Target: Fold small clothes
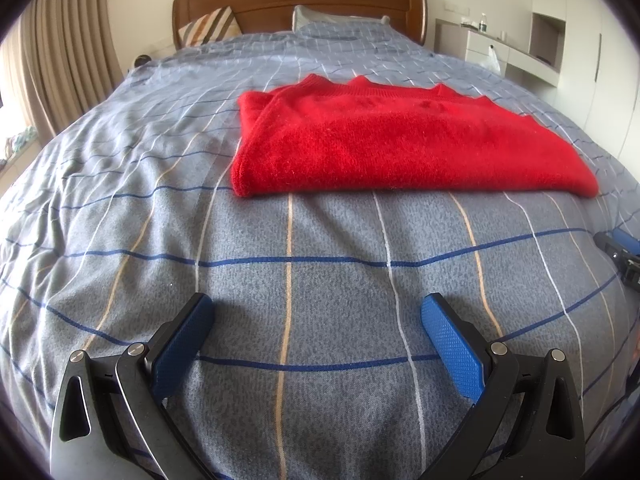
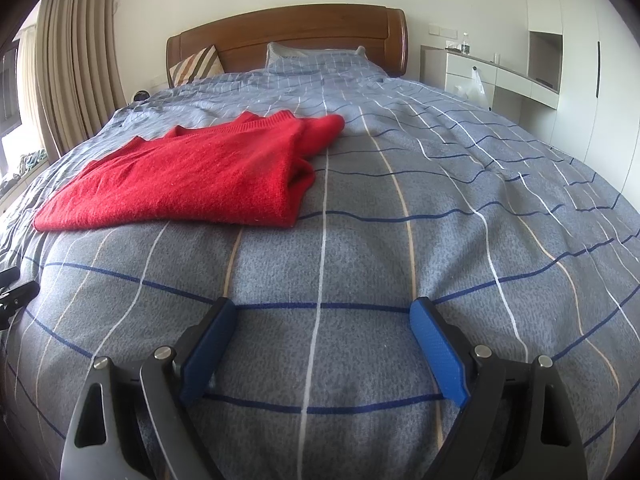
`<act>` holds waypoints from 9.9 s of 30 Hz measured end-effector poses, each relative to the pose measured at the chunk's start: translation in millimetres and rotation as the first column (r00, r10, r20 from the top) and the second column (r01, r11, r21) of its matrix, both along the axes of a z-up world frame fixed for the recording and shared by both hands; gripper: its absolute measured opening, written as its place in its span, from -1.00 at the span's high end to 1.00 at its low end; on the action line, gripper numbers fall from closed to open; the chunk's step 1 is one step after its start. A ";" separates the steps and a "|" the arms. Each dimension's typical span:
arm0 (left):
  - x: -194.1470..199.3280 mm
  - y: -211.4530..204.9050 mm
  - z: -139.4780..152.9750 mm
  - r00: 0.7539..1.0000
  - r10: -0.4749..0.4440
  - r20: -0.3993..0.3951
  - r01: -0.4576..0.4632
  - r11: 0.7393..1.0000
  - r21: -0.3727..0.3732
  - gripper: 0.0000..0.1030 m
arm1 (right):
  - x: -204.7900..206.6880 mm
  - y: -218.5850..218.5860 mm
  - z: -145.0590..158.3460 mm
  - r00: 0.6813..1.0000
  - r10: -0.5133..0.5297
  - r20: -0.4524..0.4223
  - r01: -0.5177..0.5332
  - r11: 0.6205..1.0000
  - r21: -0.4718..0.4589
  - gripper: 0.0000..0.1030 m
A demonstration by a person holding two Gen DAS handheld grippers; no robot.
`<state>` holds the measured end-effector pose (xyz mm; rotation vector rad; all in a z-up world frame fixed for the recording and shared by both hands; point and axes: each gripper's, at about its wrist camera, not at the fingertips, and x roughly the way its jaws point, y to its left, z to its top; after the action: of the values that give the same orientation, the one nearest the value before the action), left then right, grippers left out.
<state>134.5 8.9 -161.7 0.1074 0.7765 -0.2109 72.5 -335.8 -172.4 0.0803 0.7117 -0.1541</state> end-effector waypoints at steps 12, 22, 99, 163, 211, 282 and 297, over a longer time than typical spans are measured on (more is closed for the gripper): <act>-5.0 -1.7 -1.8 0.999 0.001 0.035 -0.001 1.000 0.004 -0.99 | -3.8 0.0 0.0 1.000 0.001 0.019 -0.001 1.000 0.005 -0.69; -12.5 -2.5 -4.5 0.997 0.009 0.073 -0.009 1.000 0.003 -0.99 | -6.8 2.0 0.8 0.999 0.001 0.036 -0.001 1.000 -0.007 -0.69; 8.7 165.8 25.5 0.882 0.472 -0.003 -0.456 0.850 -0.264 -0.99 | 233.2 209.6 93.1 0.807 0.536 -0.249 -0.471 0.837 0.277 0.35; 183.3 18.9 33.2 0.930 -0.165 -0.328 0.038 0.932 -0.361 0.60 | 256.4 179.3 42.7 0.889 0.408 -0.209 -0.370 0.907 0.199 0.49; -20.3 1.4 153.0 0.975 0.206 0.077 -0.214 0.969 0.122 -0.99 | 46.8 163.0 164.8 0.941 0.333 -0.053 -0.331 0.943 0.037 -0.96; -104.7 13.3 209.9 0.967 0.239 0.085 -0.243 0.969 0.042 -1.00 | -40.6 169.6 226.5 0.972 0.232 -0.042 -0.234 0.972 -0.030 -0.99; -107.0 10.2 210.1 0.974 0.208 0.093 -0.209 0.978 0.002 -1.00 | -41.4 168.4 224.3 0.971 0.233 -0.047 -0.234 0.972 -0.033 -0.99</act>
<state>27.5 19.1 48.4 0.0459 0.6914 -0.0020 31.1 -167.4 51.9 -0.0441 0.7548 0.0562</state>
